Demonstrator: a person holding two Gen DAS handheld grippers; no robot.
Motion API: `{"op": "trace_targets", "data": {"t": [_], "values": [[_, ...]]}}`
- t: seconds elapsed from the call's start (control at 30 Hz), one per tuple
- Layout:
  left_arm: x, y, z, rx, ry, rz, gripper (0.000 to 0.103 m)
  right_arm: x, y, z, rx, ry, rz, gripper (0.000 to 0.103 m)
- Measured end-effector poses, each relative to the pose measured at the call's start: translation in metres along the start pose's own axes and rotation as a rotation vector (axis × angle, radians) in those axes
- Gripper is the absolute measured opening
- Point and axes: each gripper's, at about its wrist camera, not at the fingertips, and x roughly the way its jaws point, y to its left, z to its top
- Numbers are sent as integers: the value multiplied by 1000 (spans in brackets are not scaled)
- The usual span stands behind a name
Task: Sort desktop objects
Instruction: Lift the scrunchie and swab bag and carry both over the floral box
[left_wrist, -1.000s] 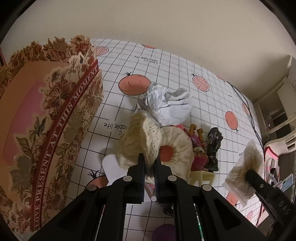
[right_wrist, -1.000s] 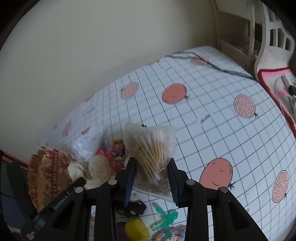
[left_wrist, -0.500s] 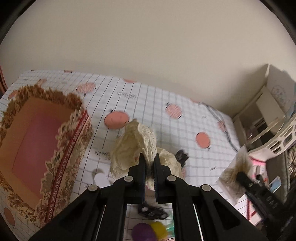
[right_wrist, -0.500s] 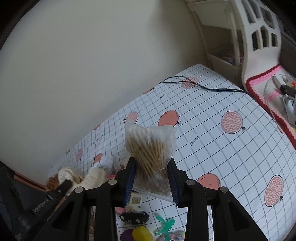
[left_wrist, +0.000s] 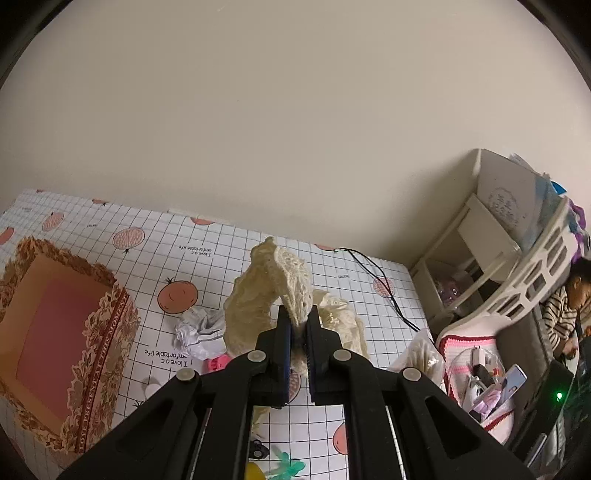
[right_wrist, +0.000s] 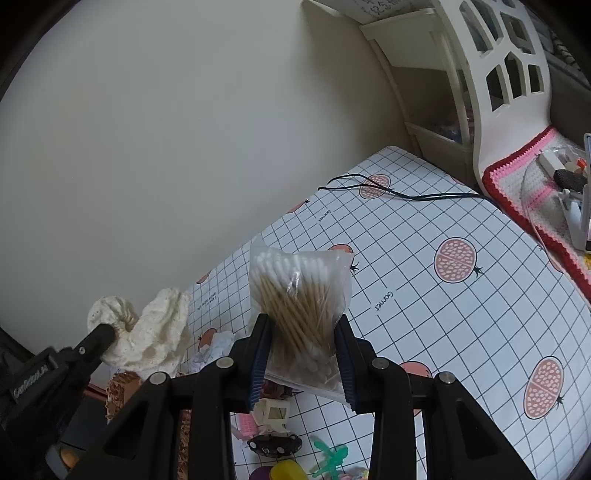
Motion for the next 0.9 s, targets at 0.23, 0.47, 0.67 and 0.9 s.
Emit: {"op": "trace_targets", "data": {"t": [0.23, 0.47, 0.67, 0.9], "values": [[-4, 26, -14, -34, 18, 30, 7, 7, 13, -7, -28, 18, 10, 37], [-16, 64, -14, -97, 9, 66, 7, 23, 43, -22, -87, 52, 33, 37], [-33, 105, -15, -172, -15, 77, 7, 38, 71, -42, -144, 85, 41, 37], [-51, 153, -18, -262, -42, 99, 7, 51, 112, -65, -208, 107, 77, 37]]}}
